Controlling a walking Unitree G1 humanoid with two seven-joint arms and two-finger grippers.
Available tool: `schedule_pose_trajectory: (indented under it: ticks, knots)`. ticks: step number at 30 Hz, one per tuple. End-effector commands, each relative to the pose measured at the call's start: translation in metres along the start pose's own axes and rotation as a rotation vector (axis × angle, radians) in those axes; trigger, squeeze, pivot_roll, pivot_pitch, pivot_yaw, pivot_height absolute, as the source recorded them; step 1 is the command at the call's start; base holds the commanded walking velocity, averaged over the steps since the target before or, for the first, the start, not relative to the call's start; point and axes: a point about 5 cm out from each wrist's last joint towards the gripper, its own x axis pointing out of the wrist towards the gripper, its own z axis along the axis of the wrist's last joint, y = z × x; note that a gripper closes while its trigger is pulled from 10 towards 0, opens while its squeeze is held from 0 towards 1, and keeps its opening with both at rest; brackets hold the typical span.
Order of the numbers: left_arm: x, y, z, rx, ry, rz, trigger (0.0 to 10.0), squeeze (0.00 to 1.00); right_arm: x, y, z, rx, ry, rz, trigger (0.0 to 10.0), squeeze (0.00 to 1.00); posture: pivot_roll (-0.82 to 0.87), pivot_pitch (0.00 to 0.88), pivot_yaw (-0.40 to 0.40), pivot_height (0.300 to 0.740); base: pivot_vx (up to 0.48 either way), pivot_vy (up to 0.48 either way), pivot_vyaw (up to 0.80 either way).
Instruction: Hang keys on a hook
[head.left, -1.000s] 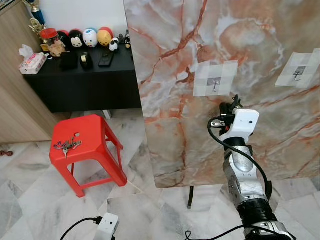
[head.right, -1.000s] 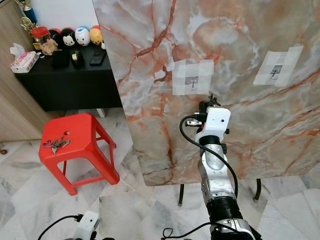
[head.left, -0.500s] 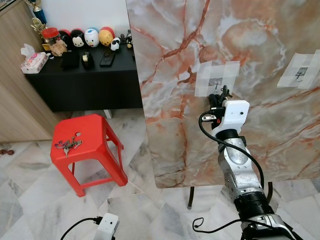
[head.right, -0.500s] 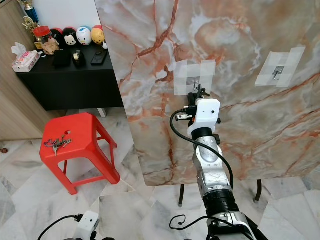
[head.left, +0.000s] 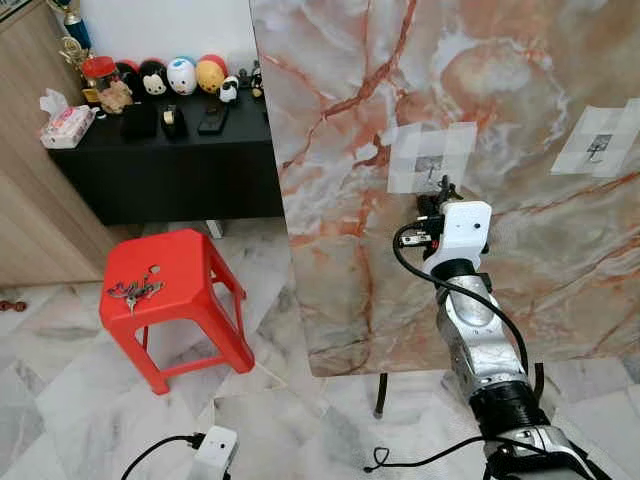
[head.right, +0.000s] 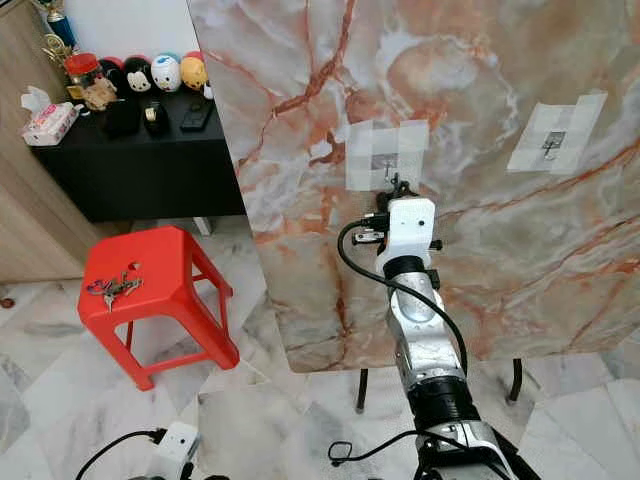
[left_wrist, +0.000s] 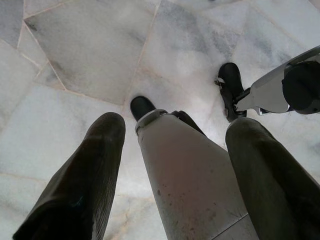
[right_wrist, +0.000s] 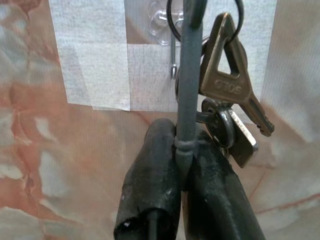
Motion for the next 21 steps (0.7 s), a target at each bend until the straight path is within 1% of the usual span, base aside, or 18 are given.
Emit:
schedule_pose_trajectory:
  ticks: [1, 7, 9, 14, 15, 21]
  knots:
    - [-0.0013, 0.0005, -0.0058, 0.014, 0.023, -0.004, 10.0, 0.00, 0.0038, 0.0018, 0.0039, -0.011, 0.001, 0.015, 10.0, 0.00, -0.17, 0.065, 0.033, 0.727, 0.000, 0.000, 0.00]
    - [-0.0011, 0.0000, -0.0059, 0.012, 0.022, -0.006, 10.0, 0.00, 0.0073, 0.0021, 0.0068, -0.033, 0.009, 0.021, 10.0, 0.00, -0.17, 0.066, 0.032, 0.727, 0.000, 0.000, 0.00]
    - [-0.0010, -0.0002, -0.0058, 0.010, 0.021, -0.006, 10.0, 0.00, 0.0087, 0.0029, 0.0070, -0.071, 0.017, 0.034, 10.0, 0.00, -0.17, 0.066, 0.031, 0.727, 0.000, 0.000, 0.00]
    - [-0.0009, -0.0005, -0.0058, 0.009, 0.021, -0.006, 10.0, 0.00, 0.0100, 0.0054, 0.0079, -0.086, 0.026, 0.049, 10.0, 0.00, -0.17, 0.067, 0.030, 0.727, 0.000, 0.000, 0.00]
    - [-0.0009, -0.0006, -0.0057, 0.010, 0.021, -0.007, 10.0, 0.00, 0.0107, 0.0063, 0.0086, -0.102, 0.029, 0.057, 10.0, 0.00, -0.17, 0.067, 0.030, 0.727, 0.000, 0.000, 0.00]
    - [-0.0008, -0.0007, -0.0057, 0.007, 0.020, -0.007, 10.0, 0.00, 0.0122, 0.0072, 0.0092, -0.128, 0.049, 0.064, 10.0, 0.00, -0.17, 0.069, 0.028, 0.727, 0.000, 0.000, 0.00]
